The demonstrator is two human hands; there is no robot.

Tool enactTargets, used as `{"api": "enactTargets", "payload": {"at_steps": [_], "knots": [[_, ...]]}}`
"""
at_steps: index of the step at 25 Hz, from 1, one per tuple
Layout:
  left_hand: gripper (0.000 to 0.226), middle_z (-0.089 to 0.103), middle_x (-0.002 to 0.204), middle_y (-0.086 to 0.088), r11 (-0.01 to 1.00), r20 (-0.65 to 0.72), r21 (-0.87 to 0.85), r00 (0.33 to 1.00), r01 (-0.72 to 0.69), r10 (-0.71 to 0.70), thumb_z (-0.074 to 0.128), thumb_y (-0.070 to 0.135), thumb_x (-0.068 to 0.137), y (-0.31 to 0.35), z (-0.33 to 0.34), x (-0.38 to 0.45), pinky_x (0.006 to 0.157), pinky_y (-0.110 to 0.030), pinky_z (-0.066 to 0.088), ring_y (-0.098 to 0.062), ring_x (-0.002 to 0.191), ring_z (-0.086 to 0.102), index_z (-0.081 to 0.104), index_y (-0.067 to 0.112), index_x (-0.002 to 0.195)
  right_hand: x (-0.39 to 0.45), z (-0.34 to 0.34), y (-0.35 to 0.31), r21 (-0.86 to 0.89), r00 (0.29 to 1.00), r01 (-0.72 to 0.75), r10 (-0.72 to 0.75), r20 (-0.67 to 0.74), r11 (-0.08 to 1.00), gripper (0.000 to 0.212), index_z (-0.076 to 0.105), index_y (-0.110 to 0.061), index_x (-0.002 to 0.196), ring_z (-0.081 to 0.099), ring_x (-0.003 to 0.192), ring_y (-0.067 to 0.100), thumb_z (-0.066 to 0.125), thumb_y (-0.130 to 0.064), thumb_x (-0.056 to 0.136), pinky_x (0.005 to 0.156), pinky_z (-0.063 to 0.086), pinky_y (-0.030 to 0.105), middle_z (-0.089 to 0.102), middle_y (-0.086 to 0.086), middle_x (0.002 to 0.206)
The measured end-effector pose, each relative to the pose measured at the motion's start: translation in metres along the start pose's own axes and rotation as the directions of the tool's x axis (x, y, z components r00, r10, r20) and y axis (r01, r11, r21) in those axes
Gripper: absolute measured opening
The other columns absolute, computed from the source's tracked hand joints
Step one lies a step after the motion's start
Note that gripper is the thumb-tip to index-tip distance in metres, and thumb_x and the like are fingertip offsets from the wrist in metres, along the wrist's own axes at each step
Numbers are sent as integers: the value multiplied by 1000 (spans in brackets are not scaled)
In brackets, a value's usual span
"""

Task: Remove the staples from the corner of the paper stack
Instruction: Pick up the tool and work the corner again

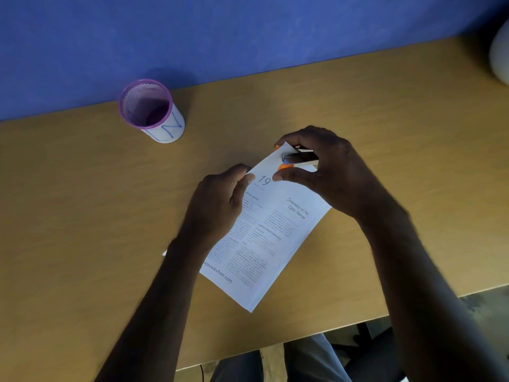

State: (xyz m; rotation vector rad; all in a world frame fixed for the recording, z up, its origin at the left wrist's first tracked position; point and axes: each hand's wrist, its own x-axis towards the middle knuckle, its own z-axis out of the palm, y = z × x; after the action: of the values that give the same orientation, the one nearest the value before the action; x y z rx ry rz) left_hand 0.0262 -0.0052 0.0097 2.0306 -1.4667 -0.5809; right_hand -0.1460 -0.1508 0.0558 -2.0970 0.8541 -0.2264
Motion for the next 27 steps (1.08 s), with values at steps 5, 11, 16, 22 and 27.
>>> {"api": "enactTargets", "payload": {"at_steps": [5,11,16,22,27], "knots": [[26,80,114,-7,1000,35,-2,999,-5,5,54,28,106,1,-4,-4,58,0,33,-23,81,78,70,10,117,-2,5,0,-38,999,-2,0,-52,999,37,70,-17,116,69,102,9,85,-32,86,84,56,16,74,-4,117],[33,81,104,-9,999,-2,-3,999,-37,37,48,32,106,-1,-6,-4,51,1,33,-20,67,71,70,8,114,-3,15,-2,-40,986,41,-47,-162,998,24,74,-19,103,65,92,5,84,-31,85,75,45,6,68,-16,99],[39,80,110,-8,999,-15,-3,999,-48,48,45,37,105,-8,-3,-4,51,0,35,-22,74,76,69,8,114,5,18,0,-53,987,48,-55,-148,997,24,74,-21,104,62,90,0,83,-34,86,76,41,1,65,-19,97],[29,78,87,6,980,-50,-170,993,99,-109,50,30,107,-19,7,0,53,-7,36,-4,54,55,68,8,101,18,24,18,151,979,-2,32,-201,989,37,69,-27,117,65,104,-9,82,-40,85,83,45,1,65,-22,107],[32,69,70,0,867,-122,-370,907,334,-402,49,23,108,-35,20,7,55,-37,42,-17,59,51,59,0,88,48,32,67,157,866,-168,222,-448,973,38,65,-17,124,58,94,-14,77,-32,91,82,42,0,62,-4,113]]}}
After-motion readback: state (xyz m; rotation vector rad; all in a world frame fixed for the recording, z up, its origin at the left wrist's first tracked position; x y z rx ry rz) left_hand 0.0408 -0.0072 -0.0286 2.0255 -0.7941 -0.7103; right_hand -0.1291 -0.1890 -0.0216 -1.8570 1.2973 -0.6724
